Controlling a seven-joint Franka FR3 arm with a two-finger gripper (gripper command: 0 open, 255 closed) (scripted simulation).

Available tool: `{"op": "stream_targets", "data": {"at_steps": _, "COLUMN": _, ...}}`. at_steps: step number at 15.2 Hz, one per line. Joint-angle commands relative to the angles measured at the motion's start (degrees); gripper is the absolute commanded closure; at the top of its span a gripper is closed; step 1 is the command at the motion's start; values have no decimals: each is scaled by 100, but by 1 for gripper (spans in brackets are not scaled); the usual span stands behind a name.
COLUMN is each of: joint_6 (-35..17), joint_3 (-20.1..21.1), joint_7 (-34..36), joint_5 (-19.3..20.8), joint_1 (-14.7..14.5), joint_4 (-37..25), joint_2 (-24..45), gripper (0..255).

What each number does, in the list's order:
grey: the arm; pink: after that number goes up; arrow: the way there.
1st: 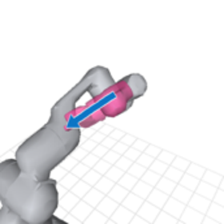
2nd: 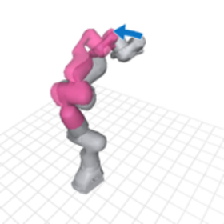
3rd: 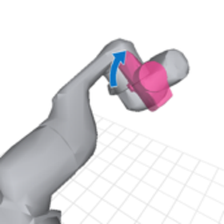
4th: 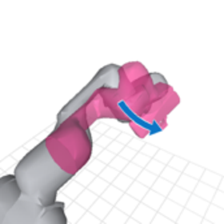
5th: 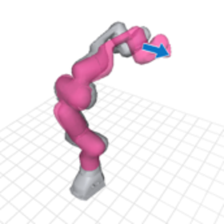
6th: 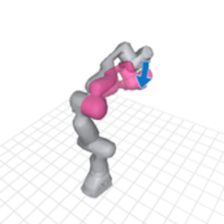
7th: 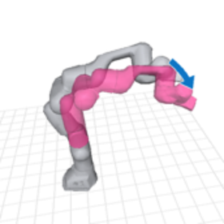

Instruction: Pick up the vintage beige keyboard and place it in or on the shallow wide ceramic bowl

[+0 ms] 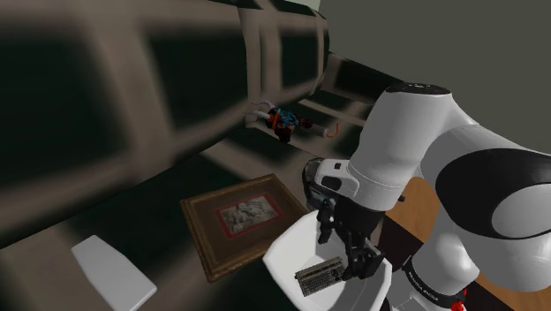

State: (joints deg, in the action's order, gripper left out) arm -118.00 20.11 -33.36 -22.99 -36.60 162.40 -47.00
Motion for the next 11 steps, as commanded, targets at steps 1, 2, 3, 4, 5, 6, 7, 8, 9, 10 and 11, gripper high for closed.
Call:
{"op": "stream_targets", "data": {"at_steps": 1, "joint_6": 0, "joint_3": 0, "joint_7": 0, "joint_5": 0, "joint_1": 0, "joint_4": 0, "joint_2": 0, "gripper": 0}}
{"op": "stream_targets", "data": {"at_steps": 2, "joint_6": 0, "joint_3": 0, "joint_7": 0, "joint_5": 0, "joint_1": 0, "joint_4": 0, "joint_2": 0, "gripper": 0}}
{"op": "stream_targets", "data": {"at_steps": 3, "joint_6": 0, "joint_3": 0, "joint_7": 0, "joint_5": 0, "joint_1": 0, "joint_4": 0, "joint_2": 0, "gripper": 0}}
{"op": "stream_targets", "data": {"at_steps": 4, "joint_6": 0, "joint_3": 0, "joint_7": 0, "joint_5": 0, "joint_1": 0, "joint_4": 0, "joint_2": 0, "gripper": 0}}
{"op": "stream_targets", "data": {"at_steps": 5, "joint_6": 238, "joint_3": -71, "joint_7": 13, "joint_5": 75, "joint_1": 30, "joint_4": -136, "joint_2": -101, "gripper": 0}}
{"op": "stream_targets", "data": {"at_steps": 6, "joint_6": 467, "joint_3": -140, "joint_7": 24, "joint_5": 147, "joint_1": 60, "joint_4": -280, "joint_2": -186, "gripper": 0}}
{"op": "stream_targets", "data": {"at_steps": 7, "joint_6": 688, "joint_3": -207, "joint_7": 35, "joint_5": 216, "joint_1": 88, "joint_4": -431, "joint_2": -256, "gripper": 0}}
{"op": "stream_targets", "data": {"at_steps": 8, "joint_6": 857, "joint_3": -258, "joint_7": 43, "joint_5": 268, "joint_1": 111, "joint_4": -554, "joint_2": -300, "gripper": 0}}
{"op": "stream_targets", "data": {"at_steps": 9, "joint_6": 857, "joint_3": -258, "joint_7": 43, "joint_5": 268, "joint_1": 111, "joint_4": -554, "joint_2": -300, "gripper": 0}}
{"op": "stream_targets", "data": {"at_steps": 10, "joint_6": 858, "joint_3": -258, "joint_7": 43, "joint_5": 268, "joint_1": 111, "joint_4": -554, "joint_2": -302, "gripper": 0}}
{"op": "stream_targets", "data": {"at_steps": 11, "joint_6": 858, "joint_3": -258, "joint_7": 43, "joint_5": 268, "joint_1": 111, "joint_4": -554, "joint_2": -301, "gripper": 0}}
